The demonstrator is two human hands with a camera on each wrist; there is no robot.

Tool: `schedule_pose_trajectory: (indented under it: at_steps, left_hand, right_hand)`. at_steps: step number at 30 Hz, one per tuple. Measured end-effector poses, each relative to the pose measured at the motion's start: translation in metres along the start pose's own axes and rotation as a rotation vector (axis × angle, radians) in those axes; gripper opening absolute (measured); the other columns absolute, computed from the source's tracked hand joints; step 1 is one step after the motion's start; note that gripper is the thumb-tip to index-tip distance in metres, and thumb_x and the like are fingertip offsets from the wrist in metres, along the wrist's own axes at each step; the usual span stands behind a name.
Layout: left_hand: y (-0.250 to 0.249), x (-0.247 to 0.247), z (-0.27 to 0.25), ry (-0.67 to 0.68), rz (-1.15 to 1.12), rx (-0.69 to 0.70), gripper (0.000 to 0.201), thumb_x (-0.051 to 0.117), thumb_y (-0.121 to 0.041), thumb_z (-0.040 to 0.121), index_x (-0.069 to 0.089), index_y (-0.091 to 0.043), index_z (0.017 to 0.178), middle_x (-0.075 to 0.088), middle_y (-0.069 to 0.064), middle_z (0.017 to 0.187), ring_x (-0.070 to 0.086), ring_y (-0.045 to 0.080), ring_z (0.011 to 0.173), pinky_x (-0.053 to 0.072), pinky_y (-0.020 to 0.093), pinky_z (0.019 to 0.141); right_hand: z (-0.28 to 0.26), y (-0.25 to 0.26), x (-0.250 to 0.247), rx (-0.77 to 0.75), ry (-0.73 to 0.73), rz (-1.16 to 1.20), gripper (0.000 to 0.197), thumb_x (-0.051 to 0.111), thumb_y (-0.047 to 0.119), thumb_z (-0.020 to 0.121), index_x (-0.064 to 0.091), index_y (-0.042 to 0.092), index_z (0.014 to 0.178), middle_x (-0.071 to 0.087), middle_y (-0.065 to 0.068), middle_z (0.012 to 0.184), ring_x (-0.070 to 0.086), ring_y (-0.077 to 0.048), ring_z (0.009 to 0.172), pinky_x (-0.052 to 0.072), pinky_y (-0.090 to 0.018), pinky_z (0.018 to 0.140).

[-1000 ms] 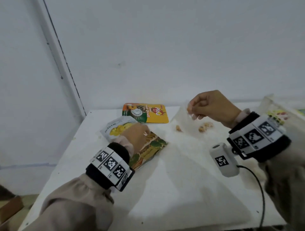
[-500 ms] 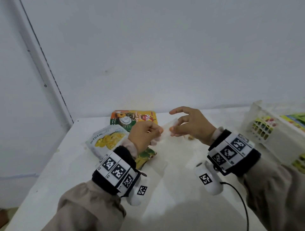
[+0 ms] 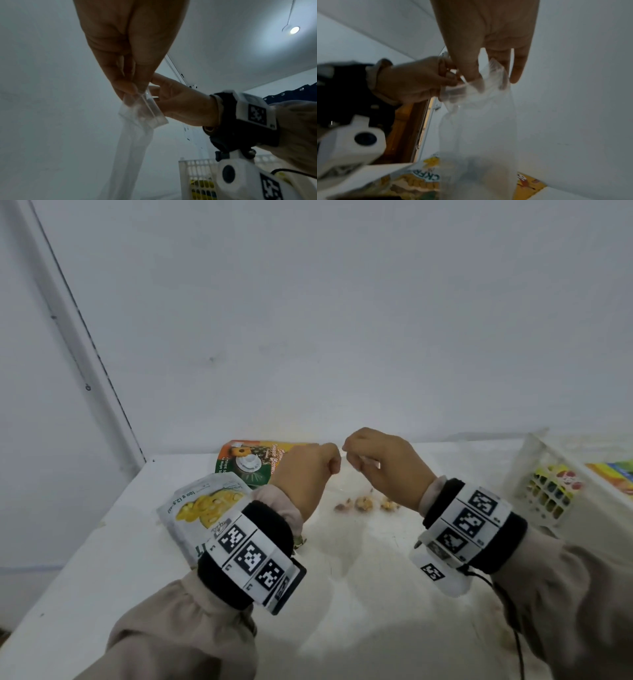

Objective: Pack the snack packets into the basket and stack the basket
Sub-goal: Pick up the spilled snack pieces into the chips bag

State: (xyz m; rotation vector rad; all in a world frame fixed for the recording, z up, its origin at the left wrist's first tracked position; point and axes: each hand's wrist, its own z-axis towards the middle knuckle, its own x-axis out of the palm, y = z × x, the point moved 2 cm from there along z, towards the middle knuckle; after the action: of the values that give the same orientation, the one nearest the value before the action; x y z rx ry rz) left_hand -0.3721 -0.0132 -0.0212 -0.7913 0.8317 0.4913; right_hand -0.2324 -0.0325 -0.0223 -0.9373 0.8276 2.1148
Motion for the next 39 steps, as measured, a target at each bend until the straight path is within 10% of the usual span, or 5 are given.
schedule_pose_trajectory:
  at_steps: [7, 14, 20, 29, 39]
  left_hand:
    - [0.003, 0.011, 0.001, 0.213, 0.178, -0.138, 0.040, 0.050, -0.014, 0.093, 0.049, -0.020, 0.132, 0.046, 0.007, 0.129, 0.046, 0.023, 0.118, 0.031, 0.023, 0.094]
    - [0.004, 0.008, 0.005, 0.040, 0.022, -0.239, 0.029, 0.046, 0.003, 0.086, 0.070, -0.007, 0.099, 0.065, 0.012, 0.108, 0.059, 0.025, 0.098, 0.036, 0.020, 0.080]
    - [0.008, 0.001, 0.012, 0.067, 0.173, -0.283, 0.034, 0.041, -0.003, 0.093, 0.059, -0.010, 0.121, 0.056, 0.011, 0.125, 0.052, 0.024, 0.115, 0.033, 0.021, 0.092]
    - [0.007, 0.006, 0.018, 0.174, 0.242, -0.298, 0.040, 0.042, -0.001, 0.093, 0.050, -0.010, 0.131, 0.049, 0.008, 0.133, 0.048, 0.023, 0.121, 0.030, 0.021, 0.096]
    - [0.012, 0.001, 0.013, 0.173, 0.164, -0.329, 0.039, 0.046, -0.003, 0.091, 0.052, -0.008, 0.129, 0.051, 0.009, 0.131, 0.051, 0.024, 0.117, 0.034, 0.022, 0.095]
  right_hand:
    - [0.008, -0.023, 0.002, 0.241, 0.275, -0.133, 0.034, 0.048, 0.008, 0.093, 0.063, 0.023, 0.119, 0.047, 0.004, 0.137, 0.055, -0.016, 0.106, 0.035, -0.020, 0.091]
    - [0.005, -0.035, 0.002, 0.293, 0.357, 0.168, 0.034, 0.065, 0.027, 0.084, 0.061, 0.032, 0.118, 0.053, 0.006, 0.123, 0.057, -0.010, 0.091, 0.045, -0.025, 0.092]
    - [0.007, -0.064, -0.010, 0.615, 0.133, 0.704, 0.012, 0.061, 0.015, 0.088, 0.064, 0.022, 0.096, 0.062, 0.005, 0.095, 0.058, -0.017, 0.093, 0.050, -0.033, 0.082]
    - [-0.010, -0.101, 0.056, 0.598, 0.880, -0.324, 0.059, 0.070, 0.025, 0.080, 0.039, 0.010, 0.127, 0.049, -0.008, 0.127, 0.049, -0.027, 0.115, 0.042, -0.033, 0.090]
    - [0.018, -0.085, 0.006, 0.528, 0.553, -0.238, 0.022, 0.055, 0.009, 0.085, 0.051, 0.014, 0.106, 0.054, -0.005, 0.107, 0.050, -0.018, 0.089, 0.040, -0.026, 0.075]
